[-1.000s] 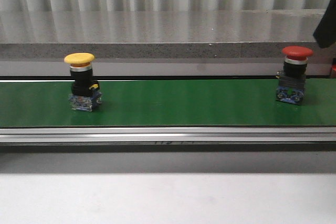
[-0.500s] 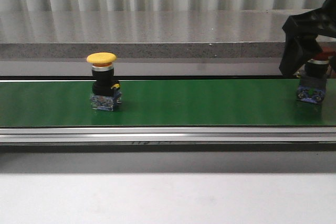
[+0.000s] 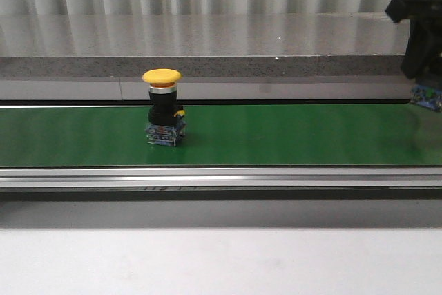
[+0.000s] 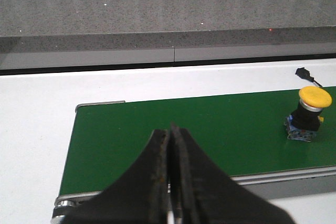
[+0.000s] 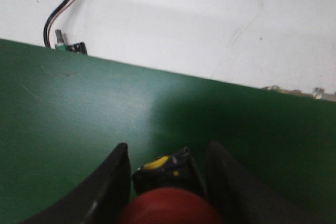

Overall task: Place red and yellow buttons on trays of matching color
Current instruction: 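Carry the red button into the red tray and open the right gripper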

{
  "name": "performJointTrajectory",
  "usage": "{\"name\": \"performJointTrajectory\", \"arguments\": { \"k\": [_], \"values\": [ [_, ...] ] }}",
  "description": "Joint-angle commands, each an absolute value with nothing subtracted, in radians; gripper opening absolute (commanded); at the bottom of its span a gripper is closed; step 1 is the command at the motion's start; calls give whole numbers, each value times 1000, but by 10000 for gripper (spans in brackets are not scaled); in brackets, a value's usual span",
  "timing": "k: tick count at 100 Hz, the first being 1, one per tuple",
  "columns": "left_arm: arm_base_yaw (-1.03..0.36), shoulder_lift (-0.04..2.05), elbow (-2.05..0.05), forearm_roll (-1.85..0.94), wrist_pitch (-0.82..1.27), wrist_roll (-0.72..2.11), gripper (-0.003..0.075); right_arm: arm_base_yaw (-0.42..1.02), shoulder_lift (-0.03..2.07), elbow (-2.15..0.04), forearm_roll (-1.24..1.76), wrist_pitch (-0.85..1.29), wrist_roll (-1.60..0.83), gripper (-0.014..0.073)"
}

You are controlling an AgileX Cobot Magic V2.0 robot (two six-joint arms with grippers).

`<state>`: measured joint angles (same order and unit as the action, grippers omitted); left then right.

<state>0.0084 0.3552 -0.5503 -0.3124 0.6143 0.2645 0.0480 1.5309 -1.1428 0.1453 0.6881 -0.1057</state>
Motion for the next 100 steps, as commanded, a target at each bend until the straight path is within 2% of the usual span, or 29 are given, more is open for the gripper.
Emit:
{"name": "performJointTrajectory", "arguments": {
  "k": [1, 30, 51, 100],
  "values": [
    [2, 362, -576, -328, 546, 262, -20, 8, 1497, -1243, 142, 704, -111, 101],
    [2, 362, -576, -328, 546, 262, -20, -245, 1511, -1455, 142, 730, -93, 101],
    [2, 362, -576, -328, 546, 262, -20, -393, 1627, -1575, 142, 721, -28, 101],
    [2, 362, -576, -328, 546, 262, -20, -430, 1964, -1855, 136, 691, -15, 101]
  ]
}}
